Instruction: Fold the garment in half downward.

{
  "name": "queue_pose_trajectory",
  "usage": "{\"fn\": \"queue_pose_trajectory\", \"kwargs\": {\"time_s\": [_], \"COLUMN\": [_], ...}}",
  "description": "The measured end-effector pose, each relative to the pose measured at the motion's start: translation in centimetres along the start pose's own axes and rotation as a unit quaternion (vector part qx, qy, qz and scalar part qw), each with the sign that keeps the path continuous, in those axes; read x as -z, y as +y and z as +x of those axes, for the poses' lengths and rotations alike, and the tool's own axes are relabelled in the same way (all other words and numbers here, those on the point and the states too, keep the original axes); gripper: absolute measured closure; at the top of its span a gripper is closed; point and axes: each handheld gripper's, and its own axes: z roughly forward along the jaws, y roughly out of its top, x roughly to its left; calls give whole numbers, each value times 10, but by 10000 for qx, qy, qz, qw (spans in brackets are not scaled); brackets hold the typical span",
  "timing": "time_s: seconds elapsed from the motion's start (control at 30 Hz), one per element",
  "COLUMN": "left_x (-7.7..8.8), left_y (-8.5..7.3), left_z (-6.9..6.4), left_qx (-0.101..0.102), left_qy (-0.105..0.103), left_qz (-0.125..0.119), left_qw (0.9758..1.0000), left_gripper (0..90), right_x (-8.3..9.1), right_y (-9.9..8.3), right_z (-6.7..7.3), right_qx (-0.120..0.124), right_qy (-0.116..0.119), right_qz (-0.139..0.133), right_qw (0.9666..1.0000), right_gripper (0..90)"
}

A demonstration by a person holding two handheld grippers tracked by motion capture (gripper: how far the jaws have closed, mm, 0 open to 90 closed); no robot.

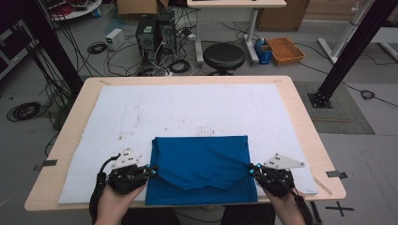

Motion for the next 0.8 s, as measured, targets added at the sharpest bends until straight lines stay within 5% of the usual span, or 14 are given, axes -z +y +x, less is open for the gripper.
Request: {"fn": "queue_pose_trajectory", "kwargs": {"time_s": [0.4,0.8], "left_x": [13,9], "left_y": [-23,-36], "left_z": [-13,-15], "left_qx": [20,-32], "left_qy": [-148,-116], "left_qz": [60,235], "left_qw": [9999,9997], "left_gripper": [887,886], "right_x": [19,17], "right_y": [-18,-35], "right_z": [21,23], "right_qx": [205,247], "right_qy": [113,52], "right_qz": [41,169], "right_qw": [9997,9995], "right_gripper": [894,881]}}
